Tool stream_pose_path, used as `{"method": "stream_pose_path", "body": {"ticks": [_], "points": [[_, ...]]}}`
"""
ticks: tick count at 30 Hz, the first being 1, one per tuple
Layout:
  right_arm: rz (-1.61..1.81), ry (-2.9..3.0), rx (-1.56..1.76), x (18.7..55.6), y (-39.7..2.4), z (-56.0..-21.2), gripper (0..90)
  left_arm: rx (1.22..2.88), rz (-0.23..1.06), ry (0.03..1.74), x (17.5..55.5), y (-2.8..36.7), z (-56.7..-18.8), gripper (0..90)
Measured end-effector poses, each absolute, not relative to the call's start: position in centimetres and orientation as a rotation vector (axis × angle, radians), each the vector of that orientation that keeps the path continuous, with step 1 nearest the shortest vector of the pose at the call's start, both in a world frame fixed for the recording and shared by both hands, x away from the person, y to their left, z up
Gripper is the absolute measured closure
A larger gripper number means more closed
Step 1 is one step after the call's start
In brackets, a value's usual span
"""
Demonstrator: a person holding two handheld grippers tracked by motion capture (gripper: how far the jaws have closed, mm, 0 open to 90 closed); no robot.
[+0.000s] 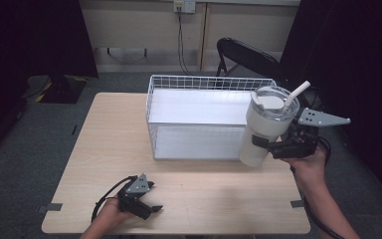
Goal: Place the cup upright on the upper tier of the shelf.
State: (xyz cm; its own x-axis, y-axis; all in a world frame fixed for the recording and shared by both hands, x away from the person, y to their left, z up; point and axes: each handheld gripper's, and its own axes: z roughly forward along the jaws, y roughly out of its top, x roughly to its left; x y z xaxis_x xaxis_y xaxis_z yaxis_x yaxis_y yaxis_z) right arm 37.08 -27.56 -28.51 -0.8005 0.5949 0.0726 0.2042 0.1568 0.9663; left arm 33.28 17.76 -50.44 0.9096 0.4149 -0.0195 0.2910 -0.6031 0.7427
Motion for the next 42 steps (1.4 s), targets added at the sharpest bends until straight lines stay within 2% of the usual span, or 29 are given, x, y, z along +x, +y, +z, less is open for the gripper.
{"method": "stream_pose_path", "body": {"ticks": [42], "points": [[1.623,2.036,0.846,40.4,-26.8,-23.3,9.3,2.257,0.199,0.500,33.3,17.8,-50.4,13.1]]}}
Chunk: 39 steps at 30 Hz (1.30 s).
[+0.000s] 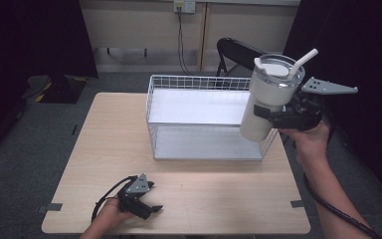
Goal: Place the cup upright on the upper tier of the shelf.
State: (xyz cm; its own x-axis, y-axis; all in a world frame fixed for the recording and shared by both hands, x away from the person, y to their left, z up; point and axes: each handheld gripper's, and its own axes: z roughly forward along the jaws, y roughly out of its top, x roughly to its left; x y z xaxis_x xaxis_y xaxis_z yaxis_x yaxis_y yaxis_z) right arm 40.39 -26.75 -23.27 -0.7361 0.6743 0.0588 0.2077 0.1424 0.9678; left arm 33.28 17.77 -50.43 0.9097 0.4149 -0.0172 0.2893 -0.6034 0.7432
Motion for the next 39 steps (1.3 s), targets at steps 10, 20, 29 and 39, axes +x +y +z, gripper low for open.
{"method": "stream_pose_path", "body": {"ticks": [10,20,29,39], "points": [[1.592,2.022,0.863,41.5,-26.3,-22.9,9.3,2.257,0.199,0.500,33.3,17.8,-50.4,13.1],[1.562,2.016,0.878,42.6,-25.7,-22.6,9.3,2.257,0.199,0.500,33.3,17.8,-50.4,13.0],[1.547,2.001,0.891,43.7,-25.1,-22.5,9.3,2.259,0.197,0.499,33.3,17.8,-50.4,13.1],[1.531,1.997,0.911,44.9,-24.3,-22.8,9.3,2.259,0.197,0.498,33.3,17.8,-50.4,13.1]]}}
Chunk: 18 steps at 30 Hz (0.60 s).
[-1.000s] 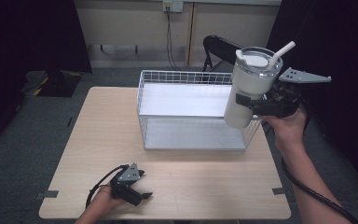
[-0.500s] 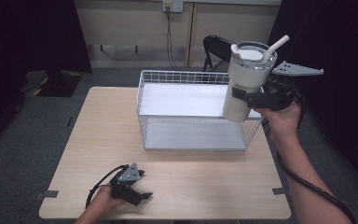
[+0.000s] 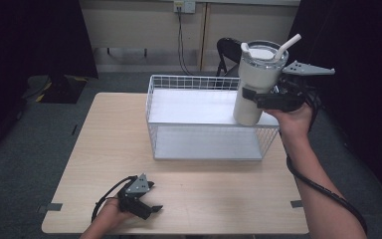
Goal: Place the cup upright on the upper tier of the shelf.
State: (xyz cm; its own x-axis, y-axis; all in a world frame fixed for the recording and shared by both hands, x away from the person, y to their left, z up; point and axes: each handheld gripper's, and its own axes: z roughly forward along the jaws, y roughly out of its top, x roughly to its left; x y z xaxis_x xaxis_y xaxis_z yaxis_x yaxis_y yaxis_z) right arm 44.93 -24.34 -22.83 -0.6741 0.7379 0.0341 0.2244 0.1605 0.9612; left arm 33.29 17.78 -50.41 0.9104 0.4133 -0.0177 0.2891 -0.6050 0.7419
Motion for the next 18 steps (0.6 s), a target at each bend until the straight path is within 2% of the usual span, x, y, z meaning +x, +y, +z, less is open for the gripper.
{"method": "stream_pose_path", "body": {"ticks": [18], "points": [[1.517,1.966,0.946,46.6,-23.6,-23.3,9.3,2.258,0.191,0.496,33.3,17.8,-50.4,13.1]]}}
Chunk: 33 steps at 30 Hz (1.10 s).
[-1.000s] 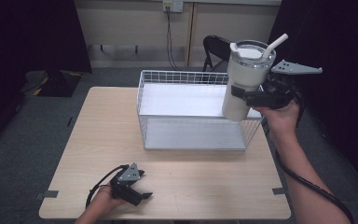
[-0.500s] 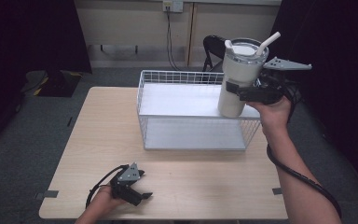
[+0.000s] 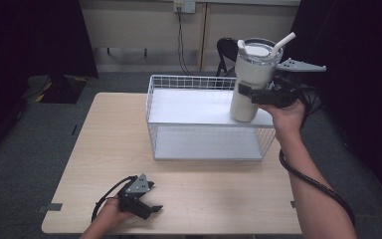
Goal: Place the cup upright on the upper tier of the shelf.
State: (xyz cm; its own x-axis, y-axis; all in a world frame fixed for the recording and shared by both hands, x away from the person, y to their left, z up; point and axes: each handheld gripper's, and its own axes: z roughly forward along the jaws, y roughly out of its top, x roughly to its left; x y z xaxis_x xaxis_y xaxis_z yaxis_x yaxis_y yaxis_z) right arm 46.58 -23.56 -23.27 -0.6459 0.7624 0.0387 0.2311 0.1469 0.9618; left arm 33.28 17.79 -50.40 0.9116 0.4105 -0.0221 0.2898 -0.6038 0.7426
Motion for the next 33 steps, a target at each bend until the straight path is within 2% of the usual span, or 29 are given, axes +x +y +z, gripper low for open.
{"method": "stream_pose_path", "body": {"ticks": [33], "points": [[1.492,1.941,0.986,48.6,-22.4,-24.2,9.3,2.258,0.191,0.497,33.3,17.8,-50.4,13.1]]}}
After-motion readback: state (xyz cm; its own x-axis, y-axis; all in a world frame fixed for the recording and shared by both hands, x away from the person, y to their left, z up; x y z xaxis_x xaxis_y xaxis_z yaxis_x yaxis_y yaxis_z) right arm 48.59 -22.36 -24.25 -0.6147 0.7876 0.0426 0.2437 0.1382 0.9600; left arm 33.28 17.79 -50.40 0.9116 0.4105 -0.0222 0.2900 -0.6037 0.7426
